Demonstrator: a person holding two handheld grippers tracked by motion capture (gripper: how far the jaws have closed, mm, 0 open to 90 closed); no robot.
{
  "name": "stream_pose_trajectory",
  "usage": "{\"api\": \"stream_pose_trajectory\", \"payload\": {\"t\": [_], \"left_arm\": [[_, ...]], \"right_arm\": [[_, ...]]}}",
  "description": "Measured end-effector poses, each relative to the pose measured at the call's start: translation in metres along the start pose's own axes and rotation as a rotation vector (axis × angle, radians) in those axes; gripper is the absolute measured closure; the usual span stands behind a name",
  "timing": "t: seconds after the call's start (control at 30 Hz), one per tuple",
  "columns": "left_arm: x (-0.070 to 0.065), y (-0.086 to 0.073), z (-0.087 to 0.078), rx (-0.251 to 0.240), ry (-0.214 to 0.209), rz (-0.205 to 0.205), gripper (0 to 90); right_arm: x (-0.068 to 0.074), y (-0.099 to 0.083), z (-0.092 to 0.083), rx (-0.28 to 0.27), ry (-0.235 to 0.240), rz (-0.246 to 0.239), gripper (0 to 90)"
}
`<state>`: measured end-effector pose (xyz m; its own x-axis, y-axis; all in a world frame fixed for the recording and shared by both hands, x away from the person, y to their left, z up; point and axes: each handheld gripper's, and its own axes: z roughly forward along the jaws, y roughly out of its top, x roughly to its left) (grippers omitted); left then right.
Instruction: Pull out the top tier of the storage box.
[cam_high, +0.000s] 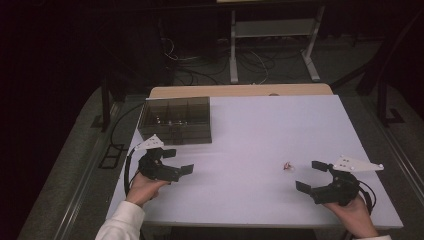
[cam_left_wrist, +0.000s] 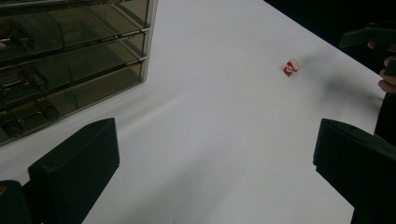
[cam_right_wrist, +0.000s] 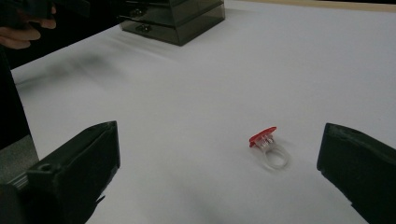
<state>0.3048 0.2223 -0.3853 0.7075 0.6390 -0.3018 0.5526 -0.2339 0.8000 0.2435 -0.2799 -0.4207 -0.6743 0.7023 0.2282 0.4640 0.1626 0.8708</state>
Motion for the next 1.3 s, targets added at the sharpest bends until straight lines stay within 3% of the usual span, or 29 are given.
{"api": "stream_pose_trajectory", "payload": {"t": [0.4,1.3], "left_arm": [[0.009,0.007,0.001,0.016,0.002,-0.022,0.0],[0.033,0.008,0.004,0.007,0.014,-0.128,0.0]], "right_arm": [[0.0,0.0,0.0,0.001,0.0,-0.002,0.0],[0.0,0.0,0.001,0.007,-0.003,-0.008,0.0]]}}
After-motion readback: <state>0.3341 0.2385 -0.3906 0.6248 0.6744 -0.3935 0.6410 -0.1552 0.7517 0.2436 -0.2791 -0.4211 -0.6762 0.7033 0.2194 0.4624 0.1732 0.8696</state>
